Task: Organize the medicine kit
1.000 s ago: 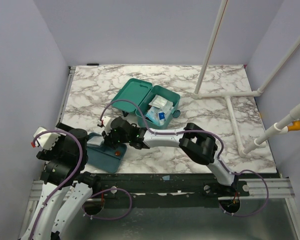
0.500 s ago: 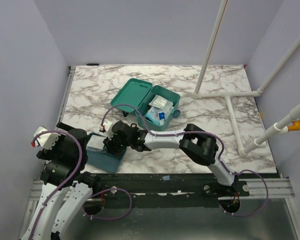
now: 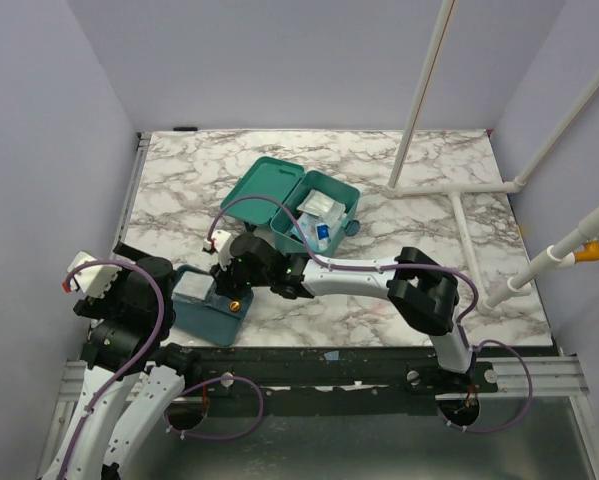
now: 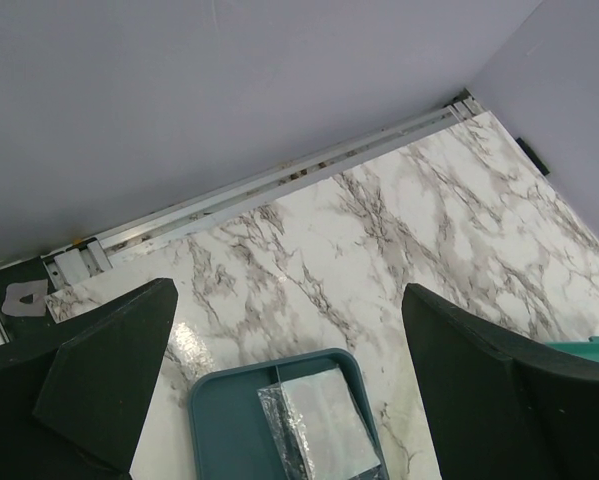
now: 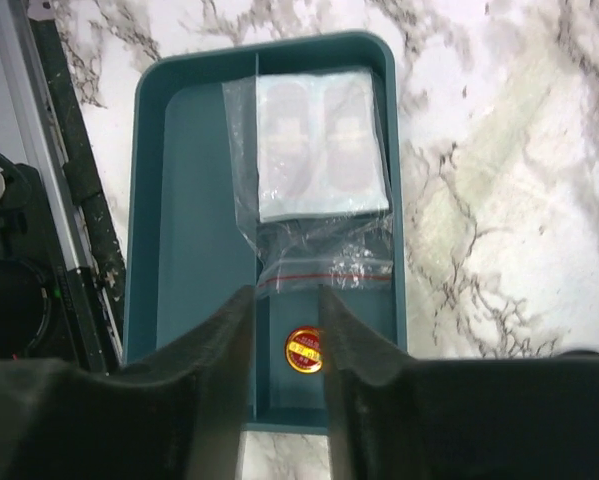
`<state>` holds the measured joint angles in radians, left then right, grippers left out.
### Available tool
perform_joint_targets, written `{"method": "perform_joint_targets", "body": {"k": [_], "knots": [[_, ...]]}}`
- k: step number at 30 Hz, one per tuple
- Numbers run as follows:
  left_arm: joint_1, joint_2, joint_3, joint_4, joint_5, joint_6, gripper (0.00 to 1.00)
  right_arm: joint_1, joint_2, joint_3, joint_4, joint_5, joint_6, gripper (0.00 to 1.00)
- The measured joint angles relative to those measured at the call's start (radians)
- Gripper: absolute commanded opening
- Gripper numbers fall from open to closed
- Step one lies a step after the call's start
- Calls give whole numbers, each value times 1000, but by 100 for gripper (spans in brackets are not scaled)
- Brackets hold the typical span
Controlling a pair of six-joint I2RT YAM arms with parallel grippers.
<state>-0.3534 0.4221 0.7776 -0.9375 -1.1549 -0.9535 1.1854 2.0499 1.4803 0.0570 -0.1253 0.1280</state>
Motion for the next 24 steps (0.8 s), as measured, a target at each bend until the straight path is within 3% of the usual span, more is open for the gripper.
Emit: {"method": "perform_joint_targets", "body": {"k": [3,7,24], "knots": [[0,0,0,2,3,2,98,0,0,0,-46,13,7,16],[0,-2,0,7,6,4,99,0,0,-4,-78,31,14,9],[0,-8,-7,27,26,27,99,0,58,-21,-165,156,68,1]]}}
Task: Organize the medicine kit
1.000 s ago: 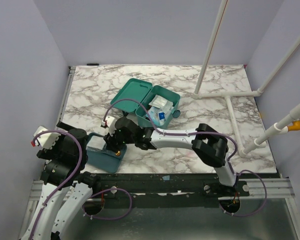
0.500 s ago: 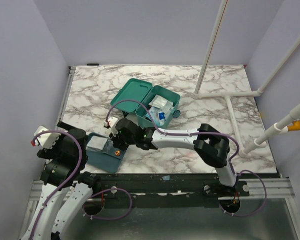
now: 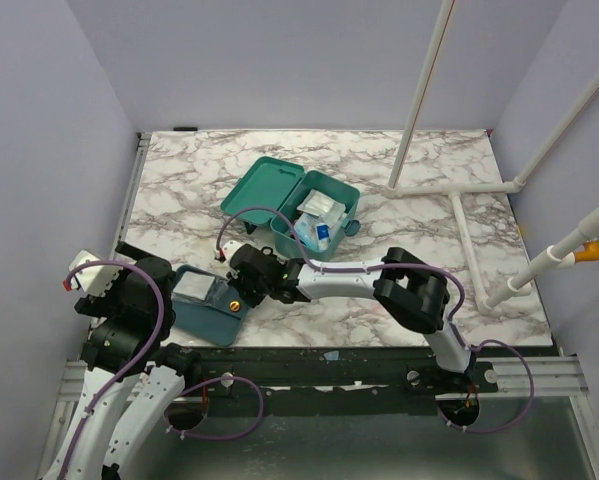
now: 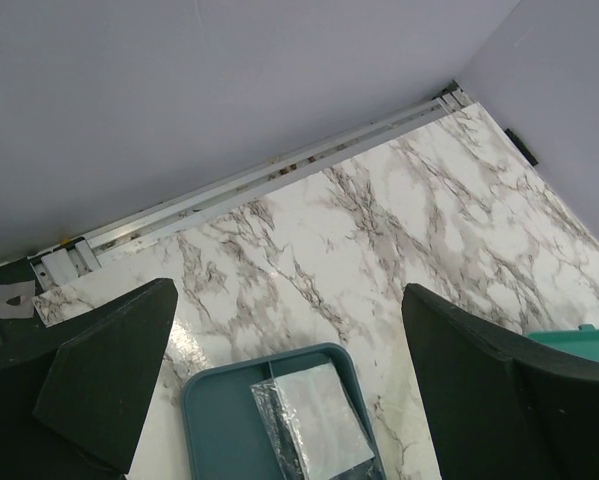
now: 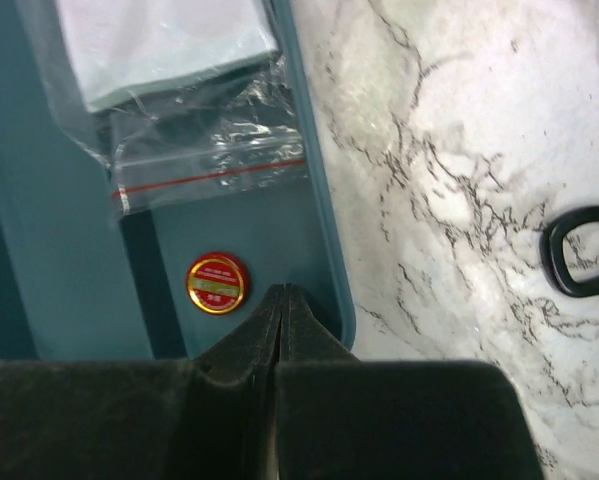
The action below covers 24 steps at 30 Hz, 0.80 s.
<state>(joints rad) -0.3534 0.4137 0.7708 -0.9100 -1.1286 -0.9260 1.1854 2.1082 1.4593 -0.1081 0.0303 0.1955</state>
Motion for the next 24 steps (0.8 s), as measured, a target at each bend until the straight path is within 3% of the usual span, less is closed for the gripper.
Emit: {"method": "perform_joint_targets", "body": {"k": [13,24], "knots": [[0,-3,-1,11,9,10,99,0,11,-11,-43,201,68,1],[0,-3,-10,23,24,23,99,0,-140,-218,-50,280,174,1]]}}
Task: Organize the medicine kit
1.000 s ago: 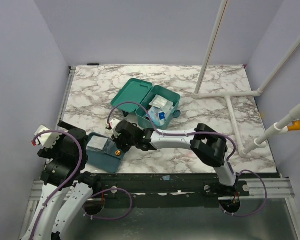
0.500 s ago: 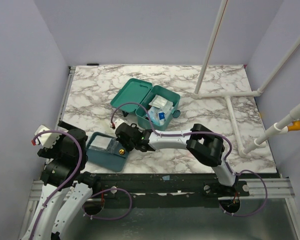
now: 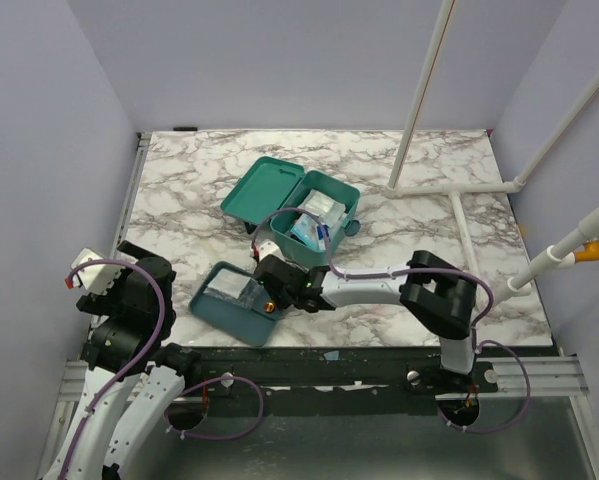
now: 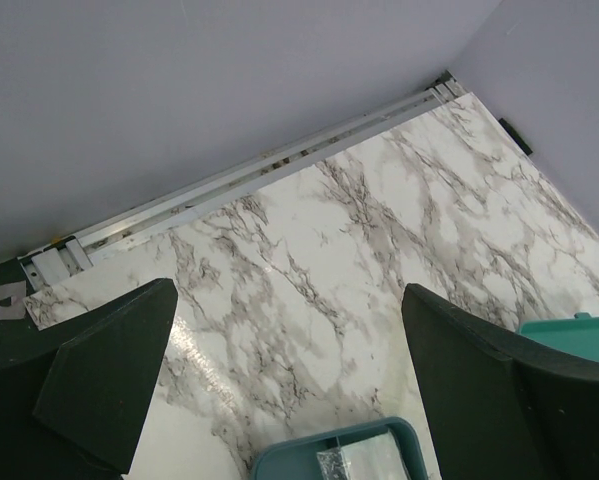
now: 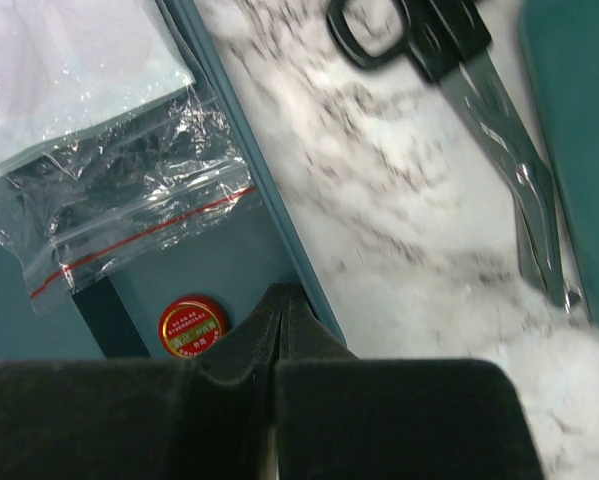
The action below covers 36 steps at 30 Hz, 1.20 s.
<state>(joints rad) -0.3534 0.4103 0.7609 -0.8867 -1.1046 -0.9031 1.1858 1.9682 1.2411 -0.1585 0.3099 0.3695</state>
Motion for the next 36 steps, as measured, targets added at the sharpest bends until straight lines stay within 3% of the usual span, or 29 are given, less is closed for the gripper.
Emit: {"method": "perform_joint_targets", "body": {"k": [9,18,25,36], "knots": [[0,0,0,11,14,9,98,11,-154,-171,-23,-11,75,3],[0,12,0,26,25,24,98,33,-274,-127,-32,-16,59,4],[0,12,-5,32,28,32,98,33,-247,-21,-13,-72,34,4],[0,11,-17,70,62,70,98,32,-27,146,9,-133,21,2]]}}
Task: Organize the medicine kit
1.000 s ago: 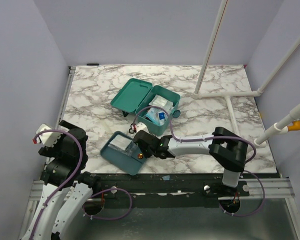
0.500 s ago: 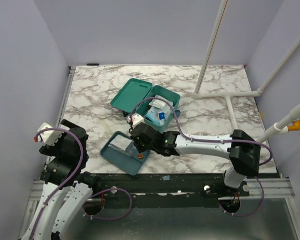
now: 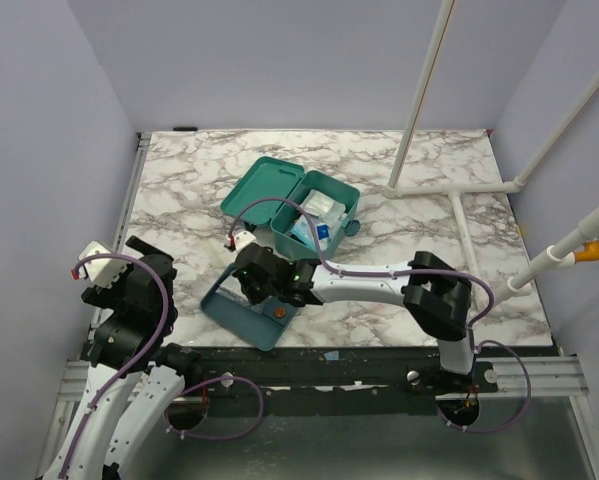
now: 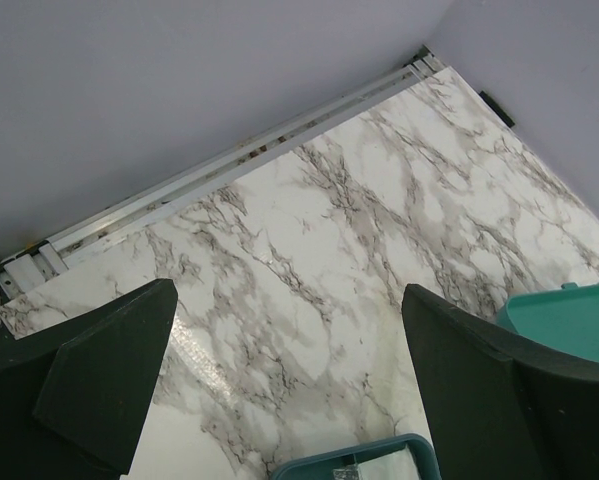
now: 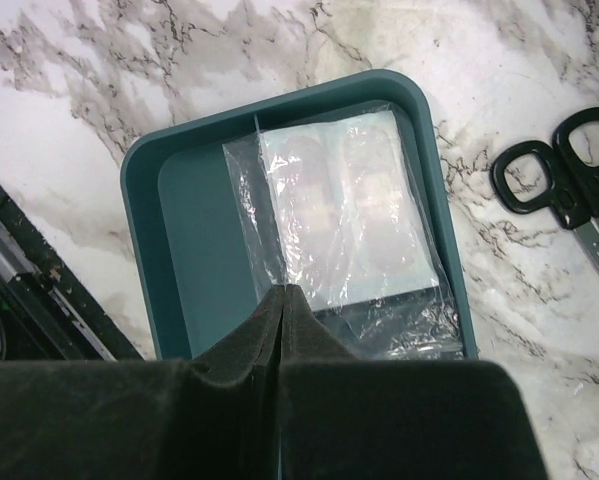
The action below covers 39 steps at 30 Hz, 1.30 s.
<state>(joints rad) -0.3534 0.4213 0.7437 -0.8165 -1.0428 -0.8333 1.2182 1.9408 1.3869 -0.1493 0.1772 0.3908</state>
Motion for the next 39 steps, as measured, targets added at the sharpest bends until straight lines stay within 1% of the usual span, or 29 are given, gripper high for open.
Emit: {"method": "perform_joint_targets", "body": {"k": [5,13,18,23,32,39], "knots": [[0,-6,-3,14,8,13,99,-2,60,37,-2,-1,0,2],[0,-16,-6,16,13,21,98,-17,105,40,-6,-9,2,2],[0,-19,-6,17,16,22,99,-27,167,58,-4,-13,5,1],[0,-21,-7,23,19,23,99,-38,204,103,-2,-19,11,1],[0,-23,-8,29,26,26,99,-43,208,117,-10,-24,8,1],[0,-27,-8,30,27,26,98,-45,159,117,-50,11,-14,2]]}}
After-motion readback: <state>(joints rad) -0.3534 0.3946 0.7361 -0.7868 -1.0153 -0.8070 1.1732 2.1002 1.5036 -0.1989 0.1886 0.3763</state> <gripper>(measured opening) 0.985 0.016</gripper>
